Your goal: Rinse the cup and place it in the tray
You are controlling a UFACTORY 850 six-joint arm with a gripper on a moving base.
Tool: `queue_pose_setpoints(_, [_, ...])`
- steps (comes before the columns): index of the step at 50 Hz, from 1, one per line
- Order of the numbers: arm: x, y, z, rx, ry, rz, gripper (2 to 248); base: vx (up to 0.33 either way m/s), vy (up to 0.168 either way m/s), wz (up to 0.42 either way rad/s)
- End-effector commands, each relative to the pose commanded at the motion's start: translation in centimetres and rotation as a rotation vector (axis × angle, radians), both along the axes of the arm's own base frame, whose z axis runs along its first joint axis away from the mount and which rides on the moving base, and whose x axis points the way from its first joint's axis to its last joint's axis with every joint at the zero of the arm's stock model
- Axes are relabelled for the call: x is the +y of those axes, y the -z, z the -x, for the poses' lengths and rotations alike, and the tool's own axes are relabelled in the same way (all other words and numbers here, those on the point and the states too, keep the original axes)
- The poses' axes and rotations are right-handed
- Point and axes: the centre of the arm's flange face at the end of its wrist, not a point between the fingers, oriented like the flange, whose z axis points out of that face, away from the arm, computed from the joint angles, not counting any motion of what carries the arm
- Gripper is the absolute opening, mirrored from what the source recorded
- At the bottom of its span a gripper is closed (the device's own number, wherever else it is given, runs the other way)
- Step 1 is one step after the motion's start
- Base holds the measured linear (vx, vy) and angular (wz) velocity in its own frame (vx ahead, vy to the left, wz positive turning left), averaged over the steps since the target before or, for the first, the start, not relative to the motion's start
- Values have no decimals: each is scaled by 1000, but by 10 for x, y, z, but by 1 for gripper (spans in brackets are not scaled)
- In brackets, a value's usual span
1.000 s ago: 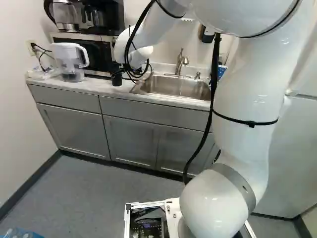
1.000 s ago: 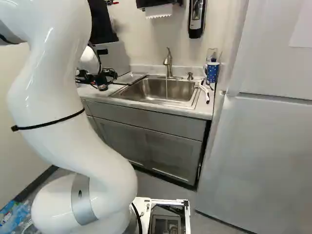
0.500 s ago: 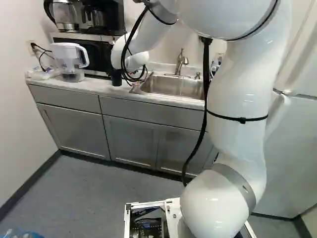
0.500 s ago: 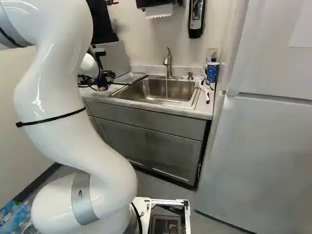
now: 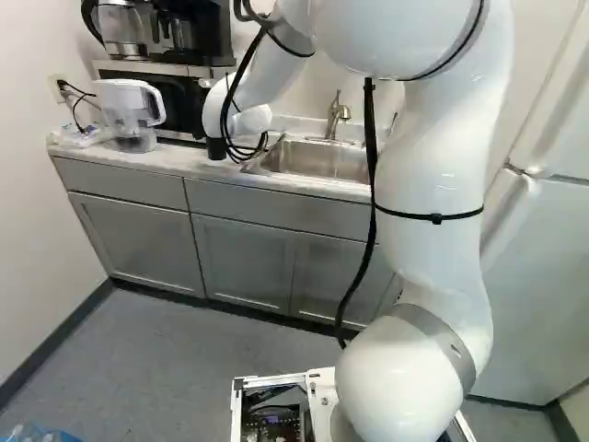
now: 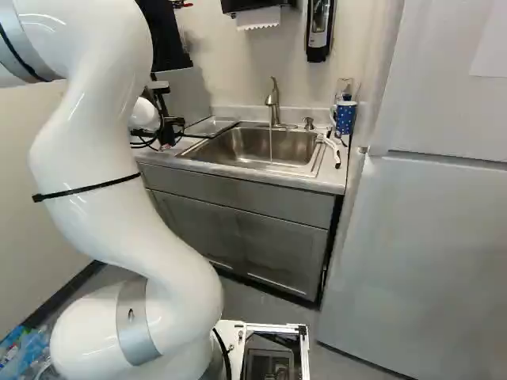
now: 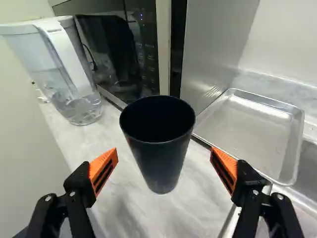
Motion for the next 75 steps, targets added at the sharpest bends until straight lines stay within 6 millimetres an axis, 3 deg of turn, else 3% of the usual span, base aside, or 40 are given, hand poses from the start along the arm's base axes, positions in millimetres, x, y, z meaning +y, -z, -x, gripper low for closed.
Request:
queue_pose_setpoints(52, [5, 33, -11, -190, 5, -89, 247, 0, 0, 0])
queue_pose_setpoints(75, [5, 49, -12, -175, 5, -81, 246, 0, 0, 0])
